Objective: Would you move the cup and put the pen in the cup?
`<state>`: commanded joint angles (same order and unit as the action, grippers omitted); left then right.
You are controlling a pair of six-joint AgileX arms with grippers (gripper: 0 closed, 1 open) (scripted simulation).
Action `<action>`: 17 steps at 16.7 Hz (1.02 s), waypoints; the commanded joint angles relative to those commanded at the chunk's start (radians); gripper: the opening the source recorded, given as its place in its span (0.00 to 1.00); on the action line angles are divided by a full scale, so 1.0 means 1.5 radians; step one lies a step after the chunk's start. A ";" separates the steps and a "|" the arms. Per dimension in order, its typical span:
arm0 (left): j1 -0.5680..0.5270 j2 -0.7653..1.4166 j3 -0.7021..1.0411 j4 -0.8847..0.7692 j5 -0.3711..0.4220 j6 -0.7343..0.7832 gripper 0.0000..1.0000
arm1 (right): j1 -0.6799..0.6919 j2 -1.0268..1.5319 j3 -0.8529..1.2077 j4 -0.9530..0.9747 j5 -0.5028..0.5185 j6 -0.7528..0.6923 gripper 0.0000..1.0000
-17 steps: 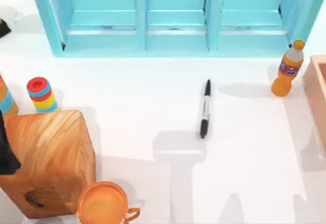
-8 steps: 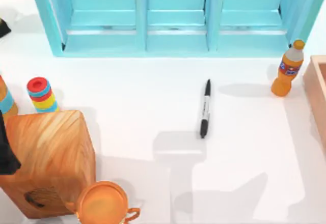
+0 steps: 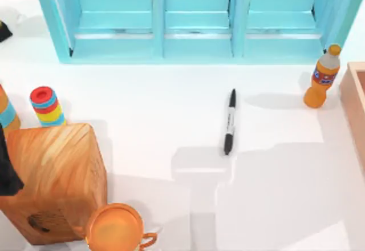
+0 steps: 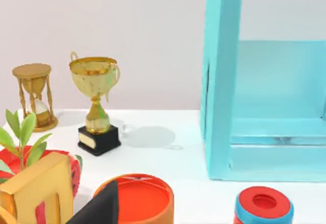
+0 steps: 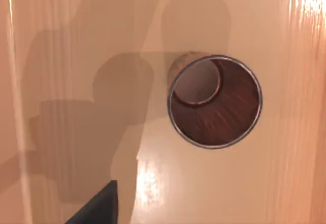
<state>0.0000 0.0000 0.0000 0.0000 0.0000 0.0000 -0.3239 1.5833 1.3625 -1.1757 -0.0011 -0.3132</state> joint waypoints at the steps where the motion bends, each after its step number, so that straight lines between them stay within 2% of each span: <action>1: 0.000 0.000 0.000 0.000 0.000 0.000 1.00 | -0.008 0.040 0.037 -0.029 0.000 -0.008 1.00; 5: 0.000 0.000 0.000 0.000 0.000 0.000 1.00 | -0.031 0.139 0.131 -0.102 0.001 -0.028 1.00; 12: 0.000 0.000 0.000 0.000 0.000 0.000 1.00 | -0.030 0.149 0.139 -0.107 0.001 -0.030 1.00; 17: 0.000 0.000 0.000 0.000 0.000 0.000 1.00 | -0.030 0.168 0.045 0.006 0.001 -0.028 1.00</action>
<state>0.0000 0.0000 0.0000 0.0000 0.0000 0.0000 -0.3693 1.8359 1.4307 -1.1669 0.0001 -0.3546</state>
